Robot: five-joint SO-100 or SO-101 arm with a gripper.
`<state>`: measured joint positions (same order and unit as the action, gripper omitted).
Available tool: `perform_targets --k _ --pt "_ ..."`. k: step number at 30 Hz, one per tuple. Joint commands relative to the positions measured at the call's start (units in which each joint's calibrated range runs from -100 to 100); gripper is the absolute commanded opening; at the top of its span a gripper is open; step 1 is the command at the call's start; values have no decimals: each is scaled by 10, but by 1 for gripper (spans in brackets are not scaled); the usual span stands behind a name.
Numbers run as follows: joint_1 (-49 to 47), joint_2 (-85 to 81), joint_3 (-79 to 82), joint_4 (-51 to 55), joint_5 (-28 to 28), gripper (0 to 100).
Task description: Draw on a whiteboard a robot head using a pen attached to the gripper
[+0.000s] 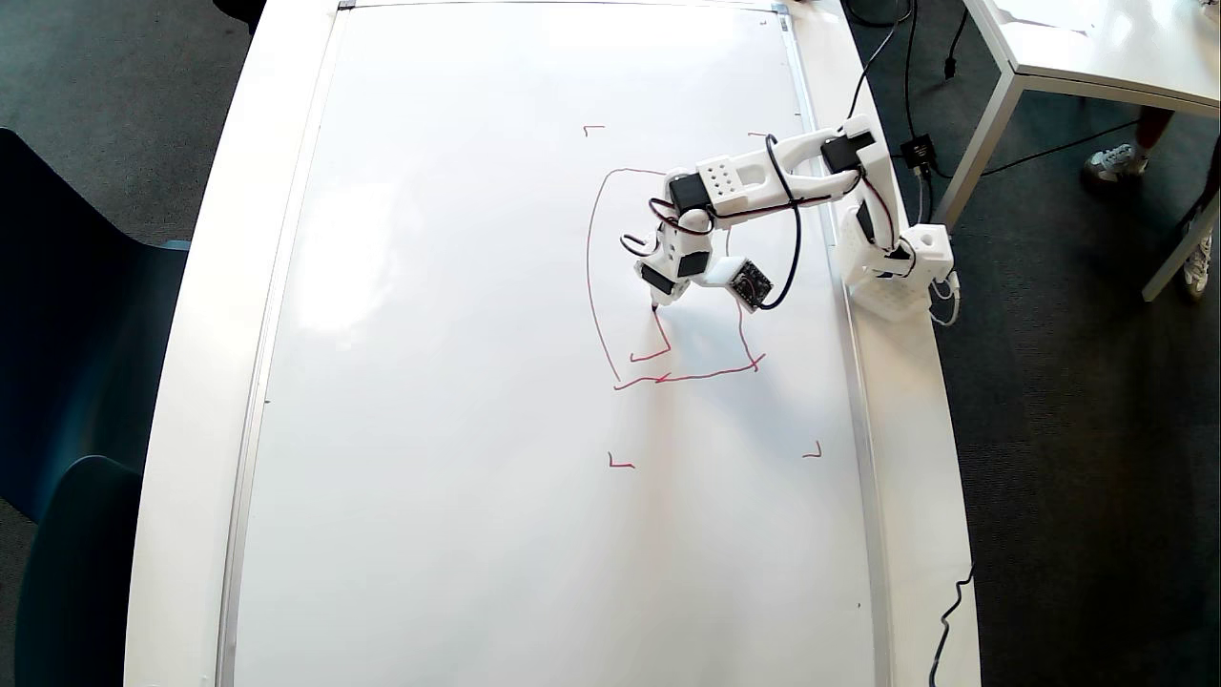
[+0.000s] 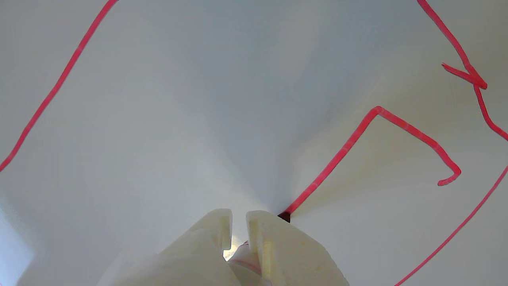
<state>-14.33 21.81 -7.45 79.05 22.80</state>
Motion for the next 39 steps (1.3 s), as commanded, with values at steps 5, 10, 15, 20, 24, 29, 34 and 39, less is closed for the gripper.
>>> perform_targets --k 5,10,15,20,24,29,34,39 --pt "4 -4 -19 -18 -1 1" --pt "4 45 -84 -28 -1 1" --pt "-4 74 -138 -24 -1 1" --pt "-16 77 -138 -22 -2 1" --pt "-39 77 -138 -23 -4 1" --pt "-70 76 -139 -23 -24 1" --pt "-92 74 -139 -28 -29 1" --pt "-94 68 -150 -26 -27 1"
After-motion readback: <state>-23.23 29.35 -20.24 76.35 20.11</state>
